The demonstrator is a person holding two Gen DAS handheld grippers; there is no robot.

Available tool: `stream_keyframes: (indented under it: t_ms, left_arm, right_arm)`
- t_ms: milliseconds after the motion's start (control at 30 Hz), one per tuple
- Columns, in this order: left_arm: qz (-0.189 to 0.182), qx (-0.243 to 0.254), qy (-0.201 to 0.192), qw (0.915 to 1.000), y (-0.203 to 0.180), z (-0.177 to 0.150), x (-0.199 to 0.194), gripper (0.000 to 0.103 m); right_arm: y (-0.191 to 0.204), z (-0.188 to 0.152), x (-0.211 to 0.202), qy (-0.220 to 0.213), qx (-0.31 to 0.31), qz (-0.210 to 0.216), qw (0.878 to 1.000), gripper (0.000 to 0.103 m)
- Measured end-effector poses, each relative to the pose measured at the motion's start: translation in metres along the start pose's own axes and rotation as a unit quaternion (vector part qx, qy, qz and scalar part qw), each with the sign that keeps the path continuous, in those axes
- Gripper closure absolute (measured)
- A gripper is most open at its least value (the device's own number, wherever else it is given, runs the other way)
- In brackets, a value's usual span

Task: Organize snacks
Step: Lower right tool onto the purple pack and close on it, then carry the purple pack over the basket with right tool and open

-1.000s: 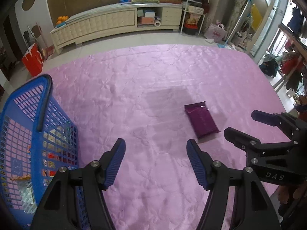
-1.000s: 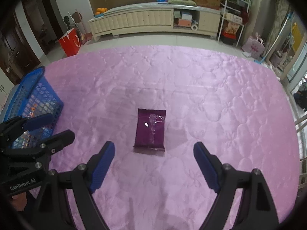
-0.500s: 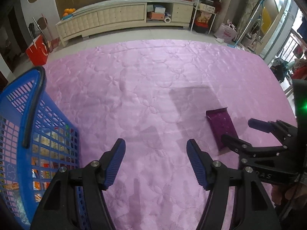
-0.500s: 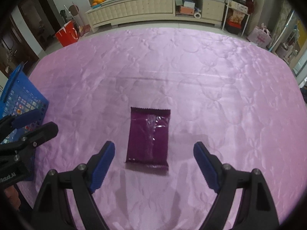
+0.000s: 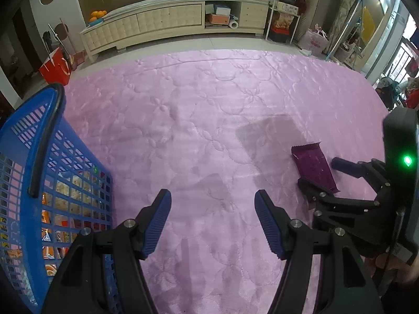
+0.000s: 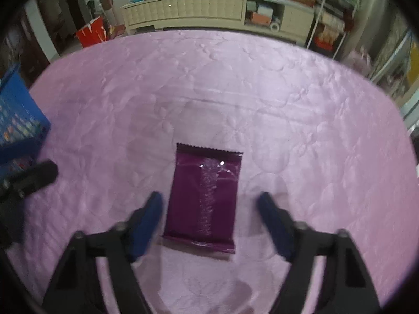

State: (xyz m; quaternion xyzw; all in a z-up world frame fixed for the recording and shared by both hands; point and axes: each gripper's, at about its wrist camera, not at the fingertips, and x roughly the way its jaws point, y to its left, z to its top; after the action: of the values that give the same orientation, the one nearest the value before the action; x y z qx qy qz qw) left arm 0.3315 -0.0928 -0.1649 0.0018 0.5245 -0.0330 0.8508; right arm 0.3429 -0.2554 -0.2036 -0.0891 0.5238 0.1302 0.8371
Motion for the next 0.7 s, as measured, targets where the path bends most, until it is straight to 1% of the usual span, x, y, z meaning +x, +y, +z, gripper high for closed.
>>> stream_keyframes:
  t_ms: [33,67,200,333,433,500,533,633,700]
  left_arm:
    - [-0.001,-0.002,0.000,1.0000,0.001,0.000,0.000,0.039]
    - [-0.003,-0.004,0.001,1.0000,0.000,-0.001,-0.001,0.039]
    - [-0.003,-0.004,0.002,1.0000,-0.003,-0.004,-0.006,0.039]
    - [-0.009,-0.002,-0.007,0.9999,-0.005,-0.007,-0.016,0.039]
    - [-0.010,0.007,-0.013,0.9998,-0.009,-0.011,-0.024,0.039]
    - [-0.006,0.009,-0.016,0.9998,-0.012,-0.013,-0.032,0.039]
    - [-0.011,0.010,-0.021,0.9997,-0.013,-0.015,-0.039,0.039]
    - [-0.008,0.018,-0.040,0.9990,-0.016,-0.019,-0.059,0.039]
    - [-0.008,0.021,-0.050,0.9985,-0.016,-0.021,-0.073,0.039]
  right_arm:
    - [0.001,-0.002,-0.002,-0.003,-0.005,0.004,1.000,0.047]
    - [0.002,-0.003,-0.004,-0.004,-0.008,0.003,1.000,0.050]
    - [0.001,-0.007,-0.006,-0.007,-0.009,0.006,1.000,0.050]
    - [0.003,-0.014,-0.013,-0.005,0.000,0.012,1.000,0.050]
    - [0.002,-0.017,-0.033,-0.015,0.005,0.012,1.000,0.050]
    - [0.000,-0.017,-0.052,-0.024,0.016,0.024,0.999,0.050]
    - [0.001,-0.016,-0.059,-0.026,0.020,0.028,0.999,0.050]
    - [0.008,-0.016,-0.086,-0.046,0.016,0.019,0.999,0.050]
    - [0.013,-0.018,-0.105,-0.059,0.013,0.021,0.998,0.050]
